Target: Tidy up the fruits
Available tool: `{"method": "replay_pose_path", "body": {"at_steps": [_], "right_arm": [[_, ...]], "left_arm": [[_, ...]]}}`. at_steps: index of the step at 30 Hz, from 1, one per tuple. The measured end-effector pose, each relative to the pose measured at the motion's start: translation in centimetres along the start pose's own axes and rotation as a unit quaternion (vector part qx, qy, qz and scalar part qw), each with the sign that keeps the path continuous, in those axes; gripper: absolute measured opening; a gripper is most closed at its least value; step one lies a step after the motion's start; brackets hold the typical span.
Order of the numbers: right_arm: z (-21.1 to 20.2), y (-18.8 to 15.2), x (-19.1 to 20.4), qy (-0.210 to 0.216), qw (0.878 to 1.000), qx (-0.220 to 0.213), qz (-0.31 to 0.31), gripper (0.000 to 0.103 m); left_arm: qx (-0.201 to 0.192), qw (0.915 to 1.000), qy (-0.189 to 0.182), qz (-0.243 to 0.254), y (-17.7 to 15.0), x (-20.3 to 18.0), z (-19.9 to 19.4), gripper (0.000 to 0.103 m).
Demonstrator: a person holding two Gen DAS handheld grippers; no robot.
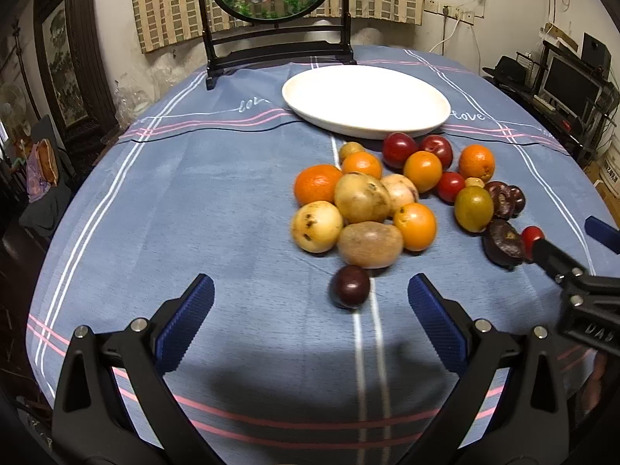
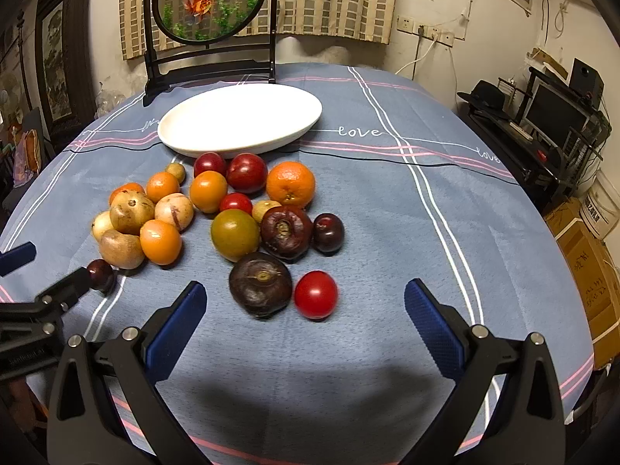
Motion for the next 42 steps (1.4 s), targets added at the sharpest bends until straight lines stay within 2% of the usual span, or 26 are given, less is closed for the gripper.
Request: {"method": "replay_pose_path", "body": {"at_steps": [3, 7, 14, 16, 19, 20, 23, 29, 37, 38, 39, 42], "right_arm": [[0.3, -0.4, -0.8, 0.024, 1.0, 0.015, -0.002, 0.102], [0.7, -1.3, -1.0, 0.044, 0.998, 0.032, -0.037, 0.102], [1.7, -2.0, -0.1, 0.069, 0.994, 0.051, -0.071, 0.102], [2.2, -1.9, 0.1, 0.064, 0.993, 0.056, -0.08, 0.102], [2.7, -1.7, -0.2, 0.069, 0.992, 0.064, -0.079, 0.09], [2.8, -1.6, -0.4, 0.075, 0.992, 0.066, -0.073, 0.08], [3.1, -1.6, -1.1, 0.076, 0.992, 0.073, -0.074, 0.074], [3.3, -1.5, -1.3, 0.089, 0.991, 0.076, -0.072, 0.045], [4.9, -0.4, -0.9, 0.083, 0.992, 0.067, -0.073, 0.043], [4.9, -0.3, -0.7, 0.088, 0.991, 0.067, -0.071, 0.033], [4.9, -0.3, -0.7, 0.091, 0.991, 0.068, -0.07, 0.03], [4.7, -0.3, -1.1, 0.103, 0.991, 0.066, -0.054, 0.03]], "left_arm": [[0.002, 0.9999, 0.007, -0.009, -0.2, 1.5, 0.4, 0.101], [0.013, 0.9998, -0.004, -0.016, -0.8, 2.8, 1.4, 0.101], [0.025, 0.999, -0.036, 0.006, -0.7, 1.4, 2.2, 0.101], [0.028, 0.9986, -0.043, 0.012, -0.6, 0.9, 2.5, 0.101], [0.033, 0.9979, -0.053, 0.015, -0.6, 0.4, 2.8, 0.101], [0.034, 0.9978, -0.055, 0.015, -0.6, 0.3, 2.9, 0.101], [0.041, 0.9972, -0.06, 0.017, -0.7, 0.1, 3.3, 0.101], [0.05, 0.9959, -0.07, 0.027, -1.0, -0.9, 4.0, 0.101], [0.058, 0.9952, -0.074, 0.027, -1.1, -1.5, 4.6, 0.101], [0.059, 0.9951, -0.074, 0.027, -1.1, -1.5, 4.5, 0.101], [0.057, 0.9953, -0.074, 0.027, -1.1, -1.5, 4.4, 0.1], [0.045, 0.996, -0.07, 0.032, -0.8, -1.5, 4.1, 0.088]]}}
Point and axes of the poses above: each gripper's, at about its wrist camera, not at the fingertips, and z roughly the way its jaws point, x to its left, y to its top, the point moved 6 cm from there along z, roughly the way its jaws point, and after that the axes turned 4 degrees about z, right-handed, at the moved point
